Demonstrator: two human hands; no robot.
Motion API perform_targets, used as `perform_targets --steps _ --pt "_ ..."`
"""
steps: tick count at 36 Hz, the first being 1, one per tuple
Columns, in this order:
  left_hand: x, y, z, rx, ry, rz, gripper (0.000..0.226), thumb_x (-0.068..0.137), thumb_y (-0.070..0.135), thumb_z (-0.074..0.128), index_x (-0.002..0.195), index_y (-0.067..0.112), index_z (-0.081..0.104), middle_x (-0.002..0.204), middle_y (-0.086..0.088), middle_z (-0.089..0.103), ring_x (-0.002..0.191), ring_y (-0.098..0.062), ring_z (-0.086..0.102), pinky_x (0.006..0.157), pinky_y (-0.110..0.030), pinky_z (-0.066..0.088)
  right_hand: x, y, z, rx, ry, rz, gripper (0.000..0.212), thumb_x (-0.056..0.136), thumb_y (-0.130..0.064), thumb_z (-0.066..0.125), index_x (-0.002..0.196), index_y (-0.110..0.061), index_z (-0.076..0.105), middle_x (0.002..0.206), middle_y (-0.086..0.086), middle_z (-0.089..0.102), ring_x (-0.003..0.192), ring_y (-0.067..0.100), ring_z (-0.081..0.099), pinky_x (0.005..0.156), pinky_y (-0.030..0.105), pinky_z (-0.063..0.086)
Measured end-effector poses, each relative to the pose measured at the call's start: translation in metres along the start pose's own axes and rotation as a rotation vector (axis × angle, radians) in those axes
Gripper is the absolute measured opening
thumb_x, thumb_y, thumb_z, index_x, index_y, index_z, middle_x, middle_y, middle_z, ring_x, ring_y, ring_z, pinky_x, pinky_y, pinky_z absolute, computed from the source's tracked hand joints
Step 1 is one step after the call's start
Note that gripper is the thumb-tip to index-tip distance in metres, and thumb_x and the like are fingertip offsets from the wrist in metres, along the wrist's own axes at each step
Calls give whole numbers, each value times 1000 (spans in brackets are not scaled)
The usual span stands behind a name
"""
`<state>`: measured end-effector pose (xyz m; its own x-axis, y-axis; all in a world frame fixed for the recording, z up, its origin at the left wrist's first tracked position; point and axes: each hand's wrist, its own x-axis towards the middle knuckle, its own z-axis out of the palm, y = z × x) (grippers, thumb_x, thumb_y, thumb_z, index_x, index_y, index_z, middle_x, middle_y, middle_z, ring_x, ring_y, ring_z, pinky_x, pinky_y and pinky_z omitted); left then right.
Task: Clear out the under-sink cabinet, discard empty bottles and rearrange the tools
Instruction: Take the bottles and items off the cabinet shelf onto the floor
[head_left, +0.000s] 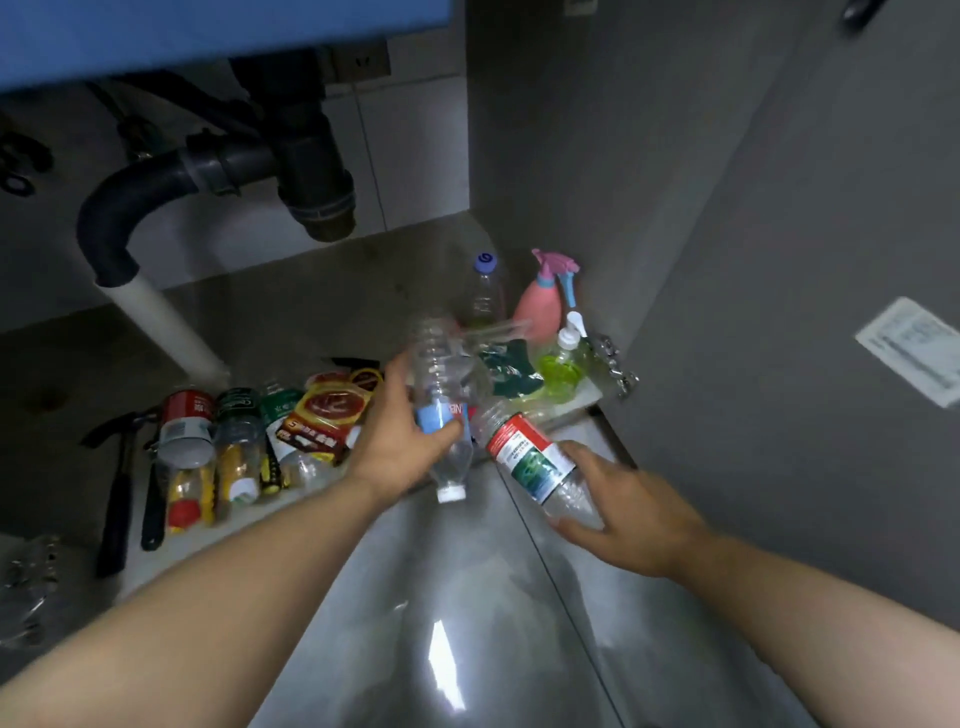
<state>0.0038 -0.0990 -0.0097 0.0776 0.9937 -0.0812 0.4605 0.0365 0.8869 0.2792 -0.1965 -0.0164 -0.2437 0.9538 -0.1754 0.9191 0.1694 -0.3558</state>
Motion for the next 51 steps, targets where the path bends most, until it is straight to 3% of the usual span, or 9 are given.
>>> perform_targets --steps 10,13,21,26,30,34,39,45,51 --pt "-115 -42 91 -109 -246 -293 101 79 32 87 152 45 20 114 2 57 92 -9 66 70 -19 58 -57 37 47 287 -150 305 92 72 -73 56 147 -46 10 144 -4 48 116 22 62 96 44 54" --pt "-124 -53 114 -162 -247 -439 99 81 33 85 156 36 20 119 -1 58 98 -13 65 76 -30 62 -59 48 71 376 -140 435 84 74 -63 64 143 -49 19 139 1 51 115 28 61 97 48 53" --pt "-111 -84 165 -378 -228 -684 70 81 24 86 133 29 41 112 -1 67 97 -19 70 61 -26 60 -35 61 116 467 -78 656 83 94 -19 64 158 -34 13 142 17 39 122 33 51 98 33 43" --pt "-88 -99 186 -342 -206 -649 67 83 25 84 132 33 39 121 5 65 105 -16 67 95 -40 58 -24 55 120 301 -52 622 88 89 7 55 159 -31 17 157 14 21 143 34 33 115 42 38" --pt "-71 -99 195 -311 -199 -626 91 87 18 81 159 24 25 146 -7 52 125 -23 58 106 -39 51 -23 55 126 91 -25 527 81 90 -4 58 158 -26 21 162 13 18 148 30 24 119 42 32" --pt "-73 -95 198 -329 -164 -595 86 85 17 82 150 37 30 140 -4 49 122 -20 54 78 -17 49 -25 56 126 -133 -75 448 72 86 -21 59 153 -28 32 159 7 21 145 26 23 111 40 31" --pt "-78 -86 203 -355 -246 -576 74 94 13 72 155 35 35 156 0 43 139 -23 45 111 -48 47 -19 60 124 -163 -268 456 83 89 -28 62 159 -26 18 166 8 -5 152 30 5 118 42 30" --pt "-69 -77 212 -361 -366 -614 72 101 6 58 160 32 27 166 0 26 147 -25 37 117 -47 41 -1 65 114 -140 -344 506 91 94 -25 62 161 -19 2 168 9 -12 153 33 7 119 43 29" --pt "-47 -71 225 -404 -437 -621 76 100 6 60 161 32 24 166 -1 27 144 -25 39 114 -44 44 4 74 115 -143 -282 400 87 97 -21 59 160 -4 2 168 14 -10 156 31 -8 124 36 1"
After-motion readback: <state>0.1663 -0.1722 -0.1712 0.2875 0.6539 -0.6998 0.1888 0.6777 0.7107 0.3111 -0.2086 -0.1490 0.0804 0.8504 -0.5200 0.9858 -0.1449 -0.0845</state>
